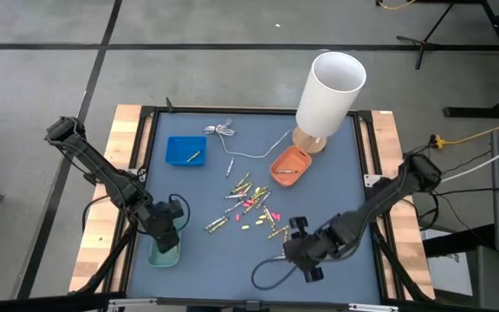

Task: Sort crayons
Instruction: Put the gray crayon into the orange bin

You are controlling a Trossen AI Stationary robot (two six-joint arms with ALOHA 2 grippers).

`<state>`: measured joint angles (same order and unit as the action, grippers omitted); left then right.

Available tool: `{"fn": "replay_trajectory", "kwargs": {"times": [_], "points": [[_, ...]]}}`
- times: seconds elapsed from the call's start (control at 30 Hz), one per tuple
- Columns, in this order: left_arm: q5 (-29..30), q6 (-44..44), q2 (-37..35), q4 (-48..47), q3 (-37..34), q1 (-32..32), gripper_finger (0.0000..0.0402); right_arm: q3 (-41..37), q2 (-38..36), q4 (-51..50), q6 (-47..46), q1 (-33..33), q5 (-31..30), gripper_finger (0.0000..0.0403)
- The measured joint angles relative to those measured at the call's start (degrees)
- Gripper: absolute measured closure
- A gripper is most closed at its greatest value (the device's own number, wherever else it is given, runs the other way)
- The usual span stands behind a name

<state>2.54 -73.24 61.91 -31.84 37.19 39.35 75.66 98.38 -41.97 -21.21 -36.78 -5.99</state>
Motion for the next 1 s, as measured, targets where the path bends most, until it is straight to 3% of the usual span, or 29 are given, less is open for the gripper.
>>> {"fn": "replay_trajectory", "kwargs": {"times": [0.5,1.0], "points": [[0.01,3.38,0.0,3.27,0.0,0.09,0.0301,0.0,11.58,2.49,-2.95,-1.45,0.42,0.0265],[2.28,3.45,0.0,3.24,-0.02,0.09,0.0301,-0.02,14.46,-0.09,-2.95,-1.0,-2.06,0.0265]]}}
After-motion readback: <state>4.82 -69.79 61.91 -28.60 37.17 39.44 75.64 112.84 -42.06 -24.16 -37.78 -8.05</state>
